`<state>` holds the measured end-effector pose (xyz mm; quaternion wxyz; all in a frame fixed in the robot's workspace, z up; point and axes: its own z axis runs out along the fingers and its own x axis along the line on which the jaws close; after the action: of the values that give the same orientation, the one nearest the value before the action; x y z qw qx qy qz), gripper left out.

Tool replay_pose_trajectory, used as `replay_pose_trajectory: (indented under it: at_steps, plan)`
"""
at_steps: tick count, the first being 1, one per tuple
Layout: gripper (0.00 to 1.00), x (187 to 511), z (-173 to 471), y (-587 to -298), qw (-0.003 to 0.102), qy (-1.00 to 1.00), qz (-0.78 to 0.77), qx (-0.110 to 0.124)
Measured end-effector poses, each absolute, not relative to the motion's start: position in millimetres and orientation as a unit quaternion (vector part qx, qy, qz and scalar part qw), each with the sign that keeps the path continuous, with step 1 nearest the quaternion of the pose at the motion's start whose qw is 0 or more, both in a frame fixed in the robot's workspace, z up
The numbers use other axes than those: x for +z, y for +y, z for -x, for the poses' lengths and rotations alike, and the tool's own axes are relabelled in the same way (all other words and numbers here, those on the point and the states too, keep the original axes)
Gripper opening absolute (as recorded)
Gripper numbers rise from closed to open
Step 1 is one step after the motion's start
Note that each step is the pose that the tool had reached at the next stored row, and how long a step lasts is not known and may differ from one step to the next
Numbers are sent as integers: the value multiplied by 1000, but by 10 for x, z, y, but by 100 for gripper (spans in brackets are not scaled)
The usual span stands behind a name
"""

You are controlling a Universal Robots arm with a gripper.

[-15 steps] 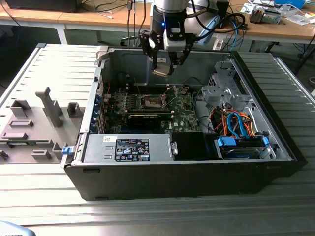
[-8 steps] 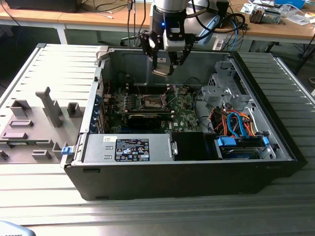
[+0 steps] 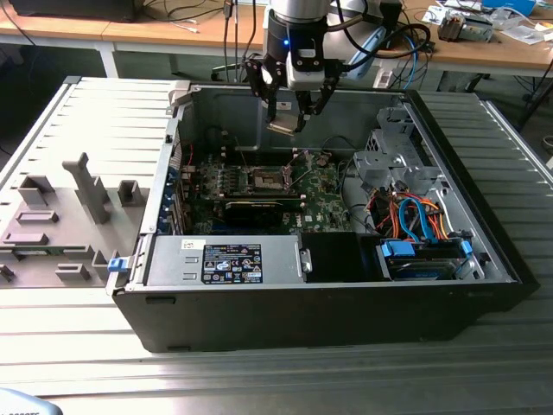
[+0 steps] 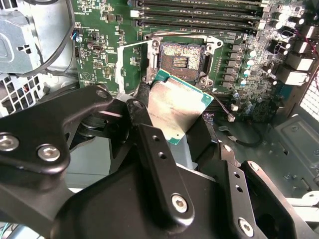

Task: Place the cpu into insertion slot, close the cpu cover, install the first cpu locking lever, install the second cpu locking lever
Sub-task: 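Place the cpu into insertion slot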

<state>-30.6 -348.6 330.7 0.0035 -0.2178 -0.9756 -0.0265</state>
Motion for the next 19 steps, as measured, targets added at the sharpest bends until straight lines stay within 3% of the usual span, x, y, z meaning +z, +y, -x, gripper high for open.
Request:
replay_pose_trajectory:
  at_steps: [19]
  plan:
    - [55,3307,306,-3486,3,-974,224,-27]
